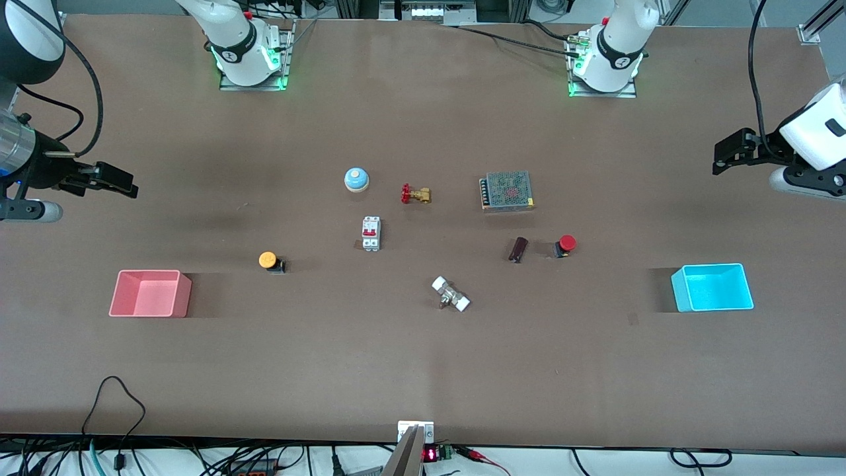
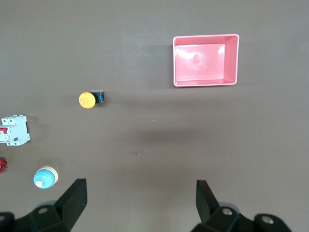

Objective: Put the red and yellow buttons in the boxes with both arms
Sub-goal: 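Move the right gripper toward the yellow button while the left gripper reaches the red button, then lower the right gripper onto the yellow button while the left gripper lowers onto the red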

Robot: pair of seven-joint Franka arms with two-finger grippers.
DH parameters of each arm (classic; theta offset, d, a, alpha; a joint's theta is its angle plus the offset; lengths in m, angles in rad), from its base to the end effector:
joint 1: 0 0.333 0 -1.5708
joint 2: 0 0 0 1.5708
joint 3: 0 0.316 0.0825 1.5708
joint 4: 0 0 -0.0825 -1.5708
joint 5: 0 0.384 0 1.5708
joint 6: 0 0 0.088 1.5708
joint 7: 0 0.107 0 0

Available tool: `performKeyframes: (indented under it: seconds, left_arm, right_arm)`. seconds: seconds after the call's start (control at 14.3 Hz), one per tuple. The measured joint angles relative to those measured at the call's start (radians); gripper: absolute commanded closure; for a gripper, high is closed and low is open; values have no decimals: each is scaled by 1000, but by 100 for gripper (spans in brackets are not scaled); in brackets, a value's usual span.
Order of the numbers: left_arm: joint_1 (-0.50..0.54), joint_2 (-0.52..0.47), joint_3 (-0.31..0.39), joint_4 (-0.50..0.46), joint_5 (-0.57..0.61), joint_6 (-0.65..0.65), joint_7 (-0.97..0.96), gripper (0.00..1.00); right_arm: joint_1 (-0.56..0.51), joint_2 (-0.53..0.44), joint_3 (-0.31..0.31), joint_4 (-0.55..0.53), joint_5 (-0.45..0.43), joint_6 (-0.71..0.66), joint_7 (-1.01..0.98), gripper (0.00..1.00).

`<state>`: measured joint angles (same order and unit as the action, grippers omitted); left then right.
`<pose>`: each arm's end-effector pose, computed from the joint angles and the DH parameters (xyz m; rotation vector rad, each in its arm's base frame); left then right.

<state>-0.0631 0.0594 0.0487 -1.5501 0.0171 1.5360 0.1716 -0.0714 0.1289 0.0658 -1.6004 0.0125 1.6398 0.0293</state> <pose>0.5679 -0.0071 0.5980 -3.1117 0.2902 0.1169 0.5927 -0.0042 0.5424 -3.1181 0.0569 0.1396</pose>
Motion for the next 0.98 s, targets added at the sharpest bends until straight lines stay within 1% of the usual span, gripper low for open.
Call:
performKeyframes:
  seconds: [0.21, 0.35, 0.49, 0.7, 0.84, 0.98]
  left_arm:
    - [0, 0, 0, 0, 0, -2, 0, 0]
    - [0, 0, 0, -2, 0, -4, 0, 0]
    - [0, 1, 0, -5, 0, -5, 0, 0]
    - [-3, 22, -2, -16, 0, -35, 0, 0]
    - [-10, 65, -12, -23, -1, -45, -1, 0]
    - [-15, 127, -31, -27, -3, -13, -7, 0]
  right_arm:
    - [14, 24, 6, -7, 0, 3, 0, 0]
    - [19, 43, 28, -27, 0, 43, 0, 0]
    - [24, 55, 52, -77, 0, 131, 1, 0]
    - [27, 64, 62, -179, 0, 266, 4, 0]
    - [28, 71, 70, -238, 1, 336, 9, 0]
    - [30, 84, 79, -287, 1, 416, 37, 0]
